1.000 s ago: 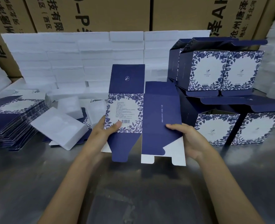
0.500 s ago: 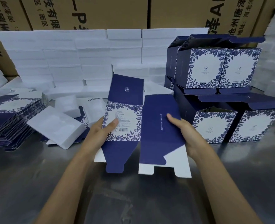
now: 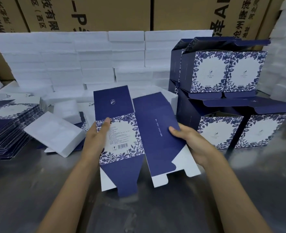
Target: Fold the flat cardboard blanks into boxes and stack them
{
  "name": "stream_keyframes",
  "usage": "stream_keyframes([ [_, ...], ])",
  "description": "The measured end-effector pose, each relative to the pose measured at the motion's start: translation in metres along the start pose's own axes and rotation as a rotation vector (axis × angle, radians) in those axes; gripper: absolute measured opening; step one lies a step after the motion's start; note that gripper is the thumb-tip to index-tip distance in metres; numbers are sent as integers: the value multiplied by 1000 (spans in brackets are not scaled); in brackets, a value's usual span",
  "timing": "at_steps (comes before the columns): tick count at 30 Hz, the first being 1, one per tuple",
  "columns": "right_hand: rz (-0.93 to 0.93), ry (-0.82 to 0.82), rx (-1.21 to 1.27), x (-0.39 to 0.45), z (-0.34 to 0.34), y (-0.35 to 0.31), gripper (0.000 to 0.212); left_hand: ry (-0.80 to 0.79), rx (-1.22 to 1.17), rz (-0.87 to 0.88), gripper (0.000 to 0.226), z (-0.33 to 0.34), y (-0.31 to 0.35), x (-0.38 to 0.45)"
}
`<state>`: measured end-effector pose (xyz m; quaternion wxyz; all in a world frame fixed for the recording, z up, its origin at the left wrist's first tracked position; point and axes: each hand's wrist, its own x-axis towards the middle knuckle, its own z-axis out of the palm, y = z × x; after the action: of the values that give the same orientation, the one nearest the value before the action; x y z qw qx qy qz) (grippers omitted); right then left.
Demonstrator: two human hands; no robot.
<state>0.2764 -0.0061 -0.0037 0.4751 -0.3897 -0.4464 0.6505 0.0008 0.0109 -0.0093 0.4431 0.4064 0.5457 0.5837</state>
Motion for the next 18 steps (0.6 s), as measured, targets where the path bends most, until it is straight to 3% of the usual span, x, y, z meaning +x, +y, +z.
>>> stream_keyframes([
  [3,-99,115,-54,2,4,0,26,-91,-1,-33,43,1,-1,1],
  [6,-116,204,50,6,4,0,22,-166,107,20,34,6,-8,1],
  [10,-49,178,100,7,3,0,19,-150,142,84,35,9,-10,0],
  [15,-146,242,-45,7,3,-4,26,-113,209,77,29,10,-7,-2],
  [16,-154,252,-56,6,3,-7,26,-103,235,93,32,12,-7,-3],
  [18,-147,259,-38,5,1,-11,24,-164,264,183,63,14,-4,-9],
])
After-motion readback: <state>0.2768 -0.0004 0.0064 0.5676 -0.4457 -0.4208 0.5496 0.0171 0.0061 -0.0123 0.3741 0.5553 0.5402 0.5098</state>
